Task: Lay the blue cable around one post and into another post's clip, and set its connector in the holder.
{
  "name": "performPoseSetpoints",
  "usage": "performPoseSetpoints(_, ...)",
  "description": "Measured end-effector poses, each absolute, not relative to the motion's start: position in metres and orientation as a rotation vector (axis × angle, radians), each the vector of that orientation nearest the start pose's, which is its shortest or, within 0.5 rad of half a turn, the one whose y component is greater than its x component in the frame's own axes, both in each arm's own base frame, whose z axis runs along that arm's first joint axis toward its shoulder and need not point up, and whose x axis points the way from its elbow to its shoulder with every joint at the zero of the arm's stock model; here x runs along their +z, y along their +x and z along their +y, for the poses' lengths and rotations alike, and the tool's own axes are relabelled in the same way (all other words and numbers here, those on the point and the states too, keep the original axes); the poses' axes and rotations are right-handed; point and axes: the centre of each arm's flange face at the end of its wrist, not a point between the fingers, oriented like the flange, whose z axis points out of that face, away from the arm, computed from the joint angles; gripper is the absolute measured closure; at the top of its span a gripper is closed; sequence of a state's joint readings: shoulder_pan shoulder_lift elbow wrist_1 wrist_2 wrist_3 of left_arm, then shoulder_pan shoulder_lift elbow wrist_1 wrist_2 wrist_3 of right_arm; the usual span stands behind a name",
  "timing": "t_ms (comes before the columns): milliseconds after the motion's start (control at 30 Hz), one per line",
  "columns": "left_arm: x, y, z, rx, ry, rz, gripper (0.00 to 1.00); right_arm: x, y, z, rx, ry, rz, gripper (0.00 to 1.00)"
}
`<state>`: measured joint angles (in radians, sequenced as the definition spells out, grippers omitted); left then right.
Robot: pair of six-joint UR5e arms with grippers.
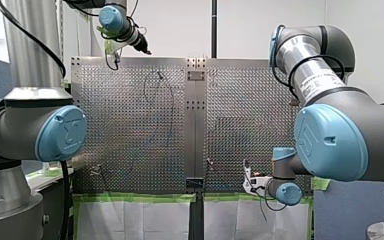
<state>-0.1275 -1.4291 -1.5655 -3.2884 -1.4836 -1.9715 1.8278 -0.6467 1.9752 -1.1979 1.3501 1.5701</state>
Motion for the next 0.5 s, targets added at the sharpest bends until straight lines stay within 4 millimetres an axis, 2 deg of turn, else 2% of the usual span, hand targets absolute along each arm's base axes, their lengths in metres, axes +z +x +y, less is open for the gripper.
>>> performPoseSetpoints(500, 0.527, 0.386, -0.202, -0.369, -0.033, 1.729, 0.0, -0.074, 0.283, -0.459, 1.484, 1.667, -1.037, 0.99)
